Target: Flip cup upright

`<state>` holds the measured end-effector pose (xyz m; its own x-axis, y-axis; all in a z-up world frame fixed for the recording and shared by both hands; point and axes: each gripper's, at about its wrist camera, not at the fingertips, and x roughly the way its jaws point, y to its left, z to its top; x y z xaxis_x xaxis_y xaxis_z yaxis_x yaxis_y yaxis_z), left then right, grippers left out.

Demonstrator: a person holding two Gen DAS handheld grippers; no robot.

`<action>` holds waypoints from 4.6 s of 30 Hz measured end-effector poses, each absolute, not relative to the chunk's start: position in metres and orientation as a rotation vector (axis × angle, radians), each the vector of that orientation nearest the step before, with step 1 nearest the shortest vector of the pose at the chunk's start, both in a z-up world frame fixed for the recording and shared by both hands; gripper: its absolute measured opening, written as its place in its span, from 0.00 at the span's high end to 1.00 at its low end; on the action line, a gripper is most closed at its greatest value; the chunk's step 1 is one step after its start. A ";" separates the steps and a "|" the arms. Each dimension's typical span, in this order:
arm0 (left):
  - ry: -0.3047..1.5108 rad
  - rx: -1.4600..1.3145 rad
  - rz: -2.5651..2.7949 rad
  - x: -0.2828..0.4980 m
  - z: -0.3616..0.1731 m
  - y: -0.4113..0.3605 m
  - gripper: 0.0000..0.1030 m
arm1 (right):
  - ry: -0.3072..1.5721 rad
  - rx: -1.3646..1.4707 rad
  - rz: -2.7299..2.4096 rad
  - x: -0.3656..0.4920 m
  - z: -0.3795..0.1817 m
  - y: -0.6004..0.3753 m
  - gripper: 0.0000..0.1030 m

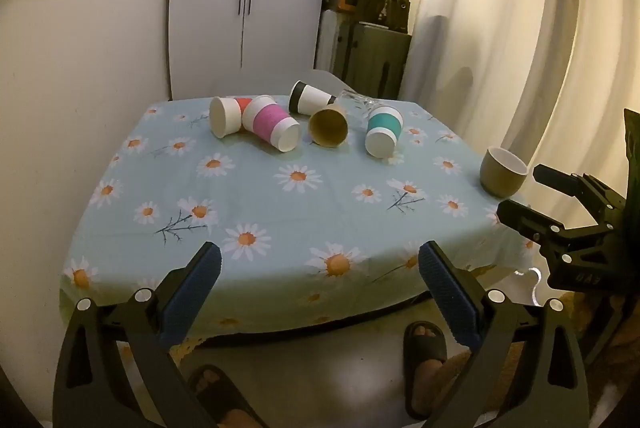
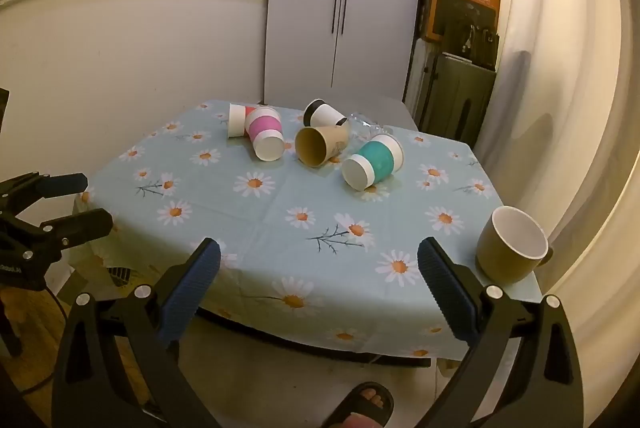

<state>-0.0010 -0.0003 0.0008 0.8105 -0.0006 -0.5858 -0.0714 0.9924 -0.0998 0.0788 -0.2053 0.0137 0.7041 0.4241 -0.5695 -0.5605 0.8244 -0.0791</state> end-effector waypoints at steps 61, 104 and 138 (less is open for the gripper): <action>0.636 -0.132 0.026 -0.001 0.001 -0.001 0.06 | 0.590 -0.271 0.554 0.082 0.008 -0.202 0.05; 0.753 -0.333 0.084 0.107 0.023 0.098 0.06 | 0.856 -0.273 0.909 0.249 0.068 -0.062 0.05; 0.939 -0.623 0.172 0.165 -0.063 0.183 0.07 | 1.287 -0.700 0.908 0.388 -0.072 0.112 0.38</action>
<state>0.1651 0.1833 -0.0631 0.5918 -0.1249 -0.7963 -0.3996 0.8126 -0.4244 0.3878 0.1119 -0.0719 0.0381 0.1710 -0.9845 -0.8700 0.4904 0.0515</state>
